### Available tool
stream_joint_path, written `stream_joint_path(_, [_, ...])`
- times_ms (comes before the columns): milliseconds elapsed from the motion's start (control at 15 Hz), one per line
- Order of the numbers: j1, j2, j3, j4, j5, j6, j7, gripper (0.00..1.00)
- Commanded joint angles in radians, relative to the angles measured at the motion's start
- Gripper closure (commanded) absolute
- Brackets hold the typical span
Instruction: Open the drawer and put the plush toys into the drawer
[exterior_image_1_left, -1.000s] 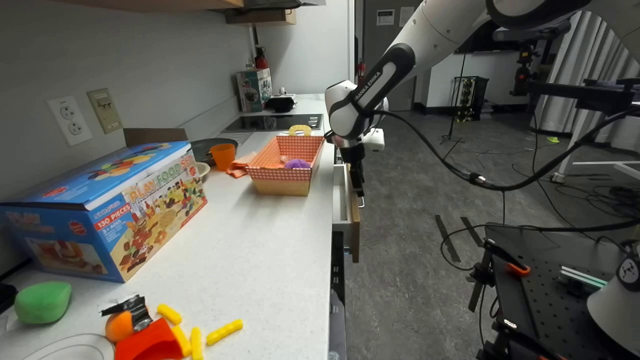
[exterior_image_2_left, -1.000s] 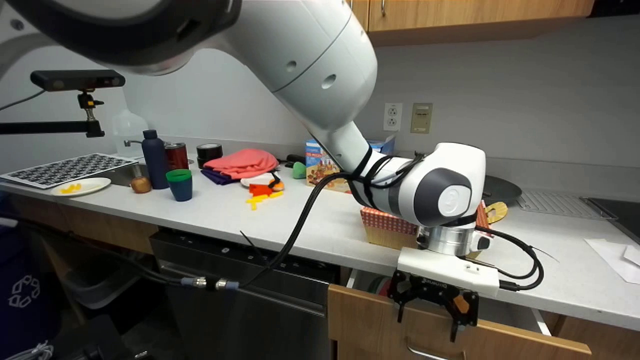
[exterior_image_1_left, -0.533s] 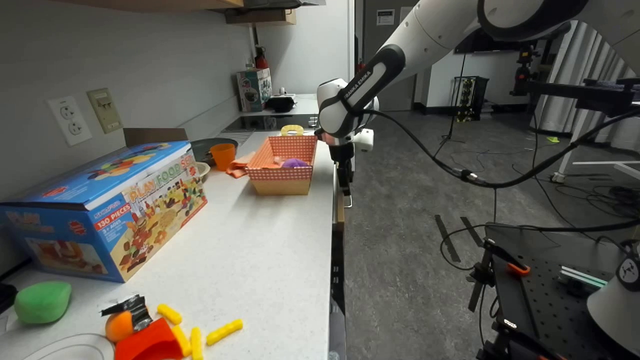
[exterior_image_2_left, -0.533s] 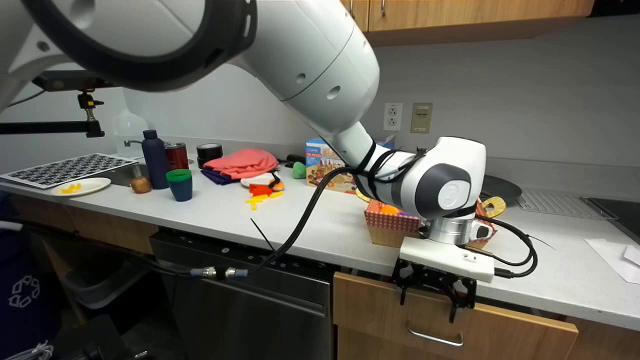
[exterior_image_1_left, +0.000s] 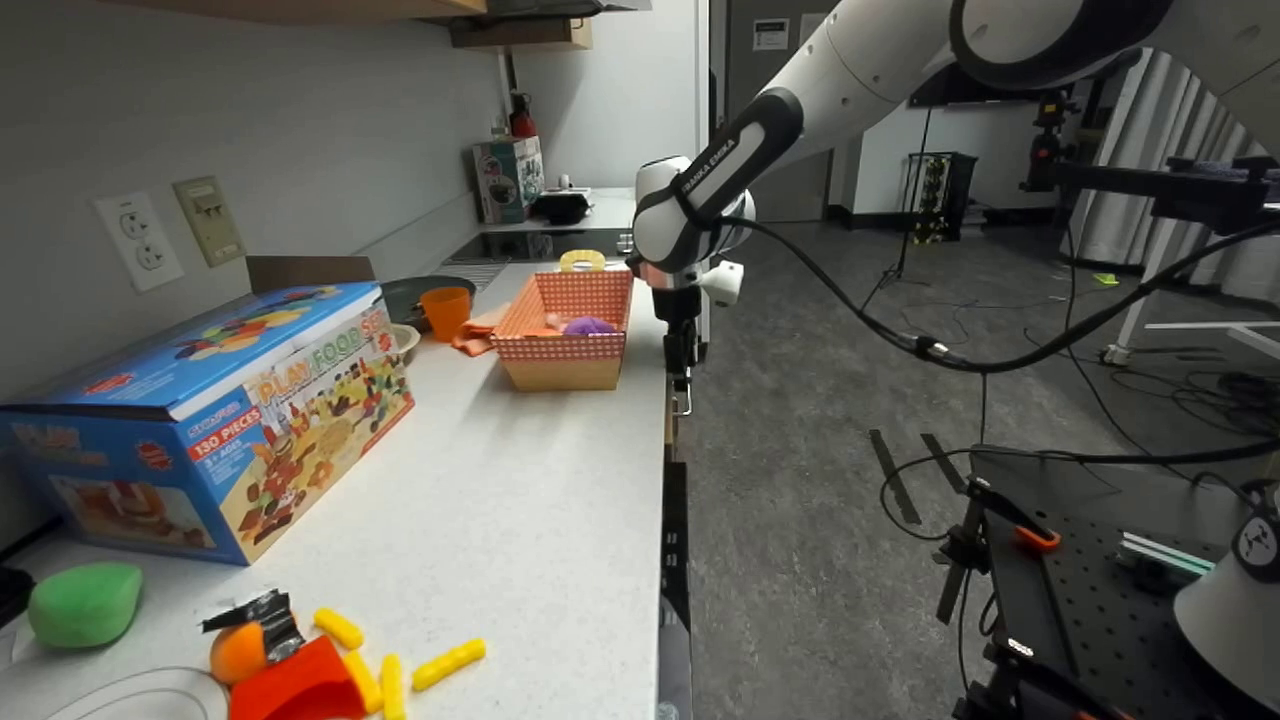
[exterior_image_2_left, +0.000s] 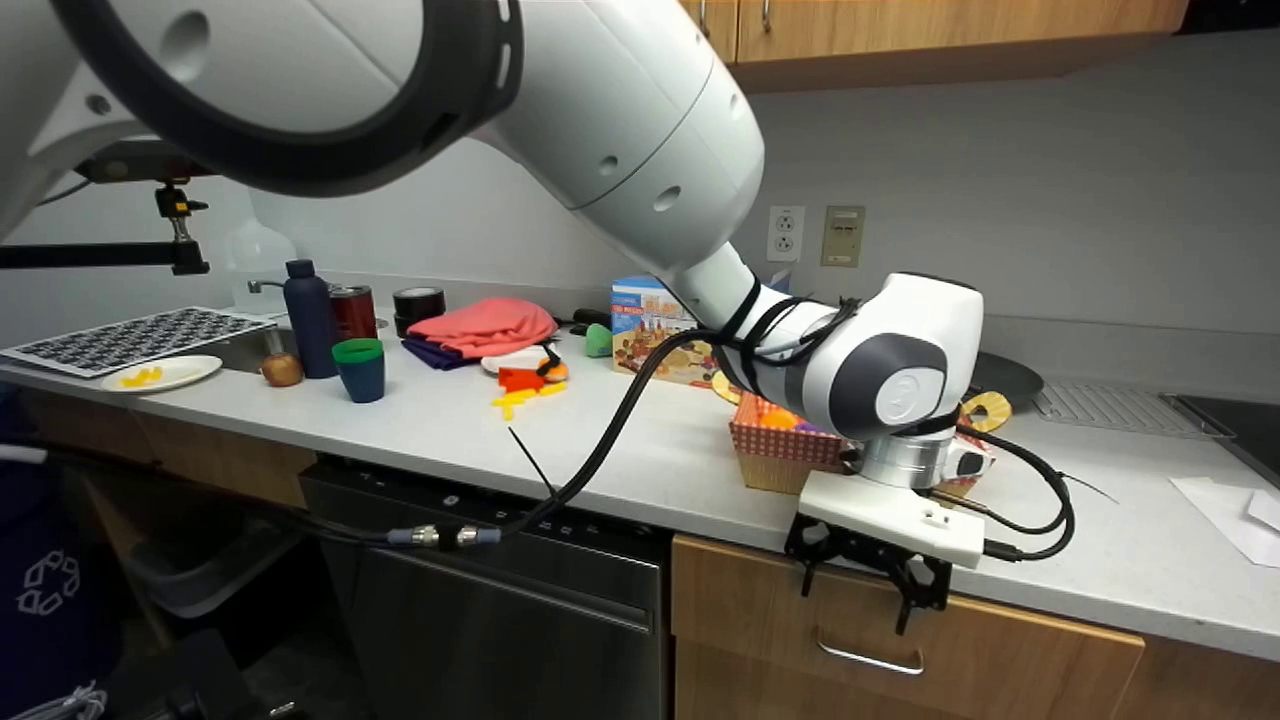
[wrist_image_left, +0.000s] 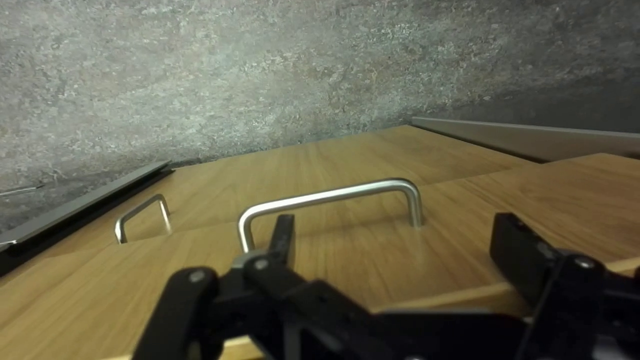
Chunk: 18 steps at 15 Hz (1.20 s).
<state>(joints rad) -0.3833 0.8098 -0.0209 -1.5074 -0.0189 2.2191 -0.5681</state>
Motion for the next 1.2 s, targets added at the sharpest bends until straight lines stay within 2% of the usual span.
stream_joint_path(0, [0.002,-0.029,0.006,-0.025,0.013,0.051,-0.003,0.0])
stream_joint_path(467, [0.044,-0.256,-0.028,-0.278,-0.064,0.169,0.019,0.0])
stream_joint_path(1133, [0.158,-0.697,-0.077,-0.598,-0.219,0.201,0.144,0.0])
